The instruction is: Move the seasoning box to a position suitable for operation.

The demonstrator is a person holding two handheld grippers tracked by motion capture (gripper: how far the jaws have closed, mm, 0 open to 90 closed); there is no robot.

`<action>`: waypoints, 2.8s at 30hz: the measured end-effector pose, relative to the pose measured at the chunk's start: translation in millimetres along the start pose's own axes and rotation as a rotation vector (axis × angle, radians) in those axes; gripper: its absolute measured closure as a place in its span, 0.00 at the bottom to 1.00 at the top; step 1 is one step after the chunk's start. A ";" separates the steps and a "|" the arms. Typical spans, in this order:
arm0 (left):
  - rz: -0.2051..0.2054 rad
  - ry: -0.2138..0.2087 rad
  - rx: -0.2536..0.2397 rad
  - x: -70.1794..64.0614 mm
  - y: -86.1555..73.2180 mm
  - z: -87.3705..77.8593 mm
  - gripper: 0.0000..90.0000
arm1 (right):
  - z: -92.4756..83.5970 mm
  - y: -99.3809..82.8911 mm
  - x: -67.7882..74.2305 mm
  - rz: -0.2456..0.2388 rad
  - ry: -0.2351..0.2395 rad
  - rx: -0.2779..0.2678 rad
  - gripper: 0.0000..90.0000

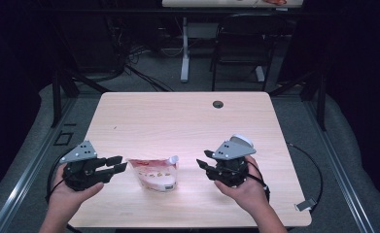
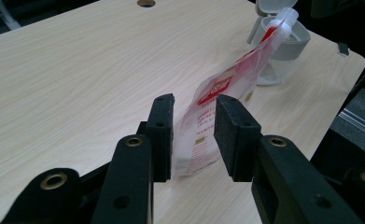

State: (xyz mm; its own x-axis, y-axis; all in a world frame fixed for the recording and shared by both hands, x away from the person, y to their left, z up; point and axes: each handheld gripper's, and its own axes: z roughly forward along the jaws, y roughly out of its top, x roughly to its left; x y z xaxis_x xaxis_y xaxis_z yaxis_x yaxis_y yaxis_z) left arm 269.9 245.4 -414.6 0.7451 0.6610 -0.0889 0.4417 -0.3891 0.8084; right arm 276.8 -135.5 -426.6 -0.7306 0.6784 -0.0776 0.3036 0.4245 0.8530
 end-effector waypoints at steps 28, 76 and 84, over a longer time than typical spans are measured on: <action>-0.015 -0.023 0.008 2.9 -2.3 18.3 0.83 | 39.6 11.6 22.9 -0.012 0.184 0.015 0.80; 0.064 -0.015 -0.016 -14.7 16.0 42.6 1.00 | 30.3 9.0 10.9 0.042 0.176 -0.016 0.77; 0.080 -0.037 -0.012 -22.1 19.1 54.6 1.00 | 20.8 0.3 0.9 0.056 0.156 -0.003 0.77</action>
State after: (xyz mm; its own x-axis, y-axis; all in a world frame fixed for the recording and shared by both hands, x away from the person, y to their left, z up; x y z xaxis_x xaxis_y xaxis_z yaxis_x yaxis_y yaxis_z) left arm 289.2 188.3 -428.9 0.7961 0.6036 -0.0450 0.3738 -0.4318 0.8209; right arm 289.0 -122.3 -437.1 -0.7986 0.5997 0.0511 0.3450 0.3865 0.8553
